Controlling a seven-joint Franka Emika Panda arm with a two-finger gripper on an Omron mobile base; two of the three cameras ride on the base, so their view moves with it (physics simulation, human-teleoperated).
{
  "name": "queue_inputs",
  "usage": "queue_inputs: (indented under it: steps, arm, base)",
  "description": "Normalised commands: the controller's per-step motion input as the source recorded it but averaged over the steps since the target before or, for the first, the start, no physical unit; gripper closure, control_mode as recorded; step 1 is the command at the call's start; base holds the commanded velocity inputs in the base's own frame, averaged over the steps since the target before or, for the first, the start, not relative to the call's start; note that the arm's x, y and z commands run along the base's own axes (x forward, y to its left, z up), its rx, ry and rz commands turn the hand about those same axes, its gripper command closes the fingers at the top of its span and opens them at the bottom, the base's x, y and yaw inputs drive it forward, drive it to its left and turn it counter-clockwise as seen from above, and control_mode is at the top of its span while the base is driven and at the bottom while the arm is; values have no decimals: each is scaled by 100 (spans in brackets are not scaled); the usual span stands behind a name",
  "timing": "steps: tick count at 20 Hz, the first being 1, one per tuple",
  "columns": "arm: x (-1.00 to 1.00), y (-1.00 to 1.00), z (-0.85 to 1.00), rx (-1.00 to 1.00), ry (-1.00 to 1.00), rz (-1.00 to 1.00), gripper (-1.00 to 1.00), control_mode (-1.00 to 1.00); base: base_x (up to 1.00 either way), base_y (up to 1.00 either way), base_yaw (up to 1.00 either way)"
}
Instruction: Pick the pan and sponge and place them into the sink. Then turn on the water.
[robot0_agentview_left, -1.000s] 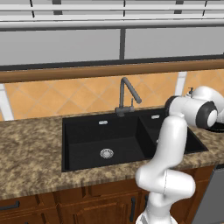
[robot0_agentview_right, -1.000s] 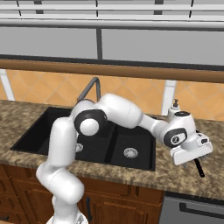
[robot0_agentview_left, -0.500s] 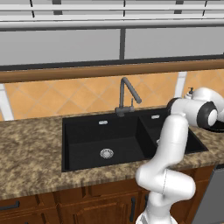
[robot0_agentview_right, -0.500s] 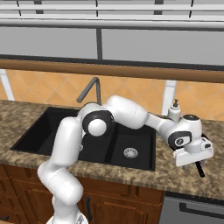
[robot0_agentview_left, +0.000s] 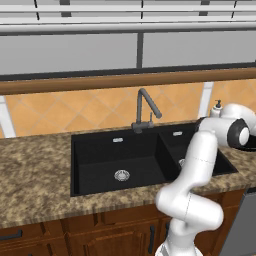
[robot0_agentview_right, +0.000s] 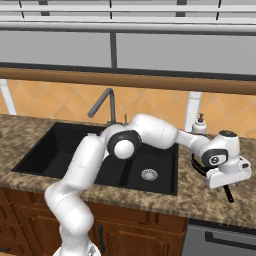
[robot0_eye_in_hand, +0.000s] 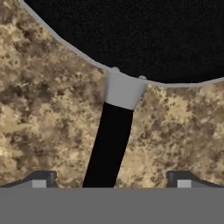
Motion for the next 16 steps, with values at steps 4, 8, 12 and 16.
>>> queue_inputs:
  steps: [4,8,12,16]
  arm:
    - [0,-6,-40,12,1,0,-100,-100]
    - [-28,0,-53,10,0,0,-100,-100]
    - [-14,29,-53,6,0,0,100,-100]
    - [-16,25,-44,3,0,1,100,-100]
  base:
    - [0,0,0]
    - [0,0,0]
    - [0,0,0]
    - [0,0,0]
